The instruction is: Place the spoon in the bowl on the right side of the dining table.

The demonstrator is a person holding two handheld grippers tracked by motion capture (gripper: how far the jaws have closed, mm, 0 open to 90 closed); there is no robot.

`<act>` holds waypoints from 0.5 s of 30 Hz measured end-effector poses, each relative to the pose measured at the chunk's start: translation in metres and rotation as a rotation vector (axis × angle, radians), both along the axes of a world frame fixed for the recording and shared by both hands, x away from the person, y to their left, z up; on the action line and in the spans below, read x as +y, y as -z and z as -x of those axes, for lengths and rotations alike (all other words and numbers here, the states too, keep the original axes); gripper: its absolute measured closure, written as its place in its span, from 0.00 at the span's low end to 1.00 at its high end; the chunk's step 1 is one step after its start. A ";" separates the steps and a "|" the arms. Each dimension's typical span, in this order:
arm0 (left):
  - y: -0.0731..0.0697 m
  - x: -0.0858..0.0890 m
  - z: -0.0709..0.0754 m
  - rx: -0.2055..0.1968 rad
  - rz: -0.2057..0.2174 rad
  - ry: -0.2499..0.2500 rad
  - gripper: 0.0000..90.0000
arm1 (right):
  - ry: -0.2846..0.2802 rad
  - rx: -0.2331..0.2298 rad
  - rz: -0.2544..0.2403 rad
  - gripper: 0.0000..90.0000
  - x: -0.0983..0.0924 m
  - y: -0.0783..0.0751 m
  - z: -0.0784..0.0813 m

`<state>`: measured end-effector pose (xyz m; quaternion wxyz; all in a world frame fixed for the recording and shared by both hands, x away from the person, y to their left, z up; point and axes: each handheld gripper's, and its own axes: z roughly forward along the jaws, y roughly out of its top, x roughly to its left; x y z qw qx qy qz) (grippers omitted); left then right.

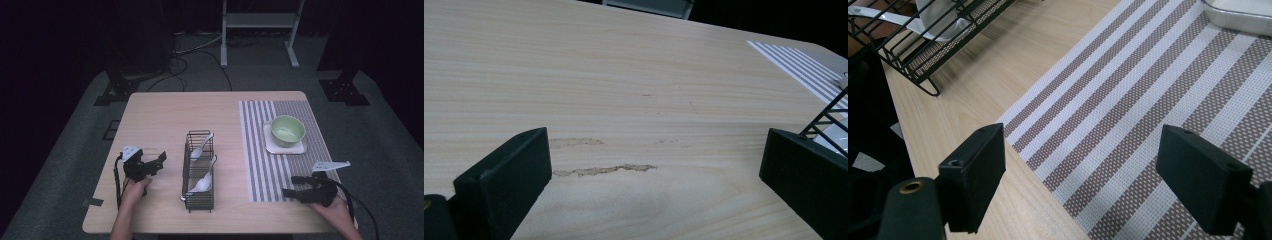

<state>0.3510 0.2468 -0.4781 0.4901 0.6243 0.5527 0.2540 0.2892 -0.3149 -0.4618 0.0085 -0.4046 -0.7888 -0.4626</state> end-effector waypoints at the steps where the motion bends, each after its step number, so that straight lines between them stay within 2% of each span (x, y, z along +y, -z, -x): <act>1: 0.000 0.000 0.000 0.001 0.002 -0.001 0.00 | -0.001 -0.001 0.001 0.21 0.000 0.000 0.000; 9: 0.000 -0.001 0.000 0.000 -0.012 0.003 0.00 | -0.007 -0.026 0.015 0.21 0.005 -0.004 -0.001; 15: 0.000 0.000 0.001 -0.003 -0.004 -0.003 0.00 | -0.012 -0.043 0.025 0.21 0.012 -0.009 -0.006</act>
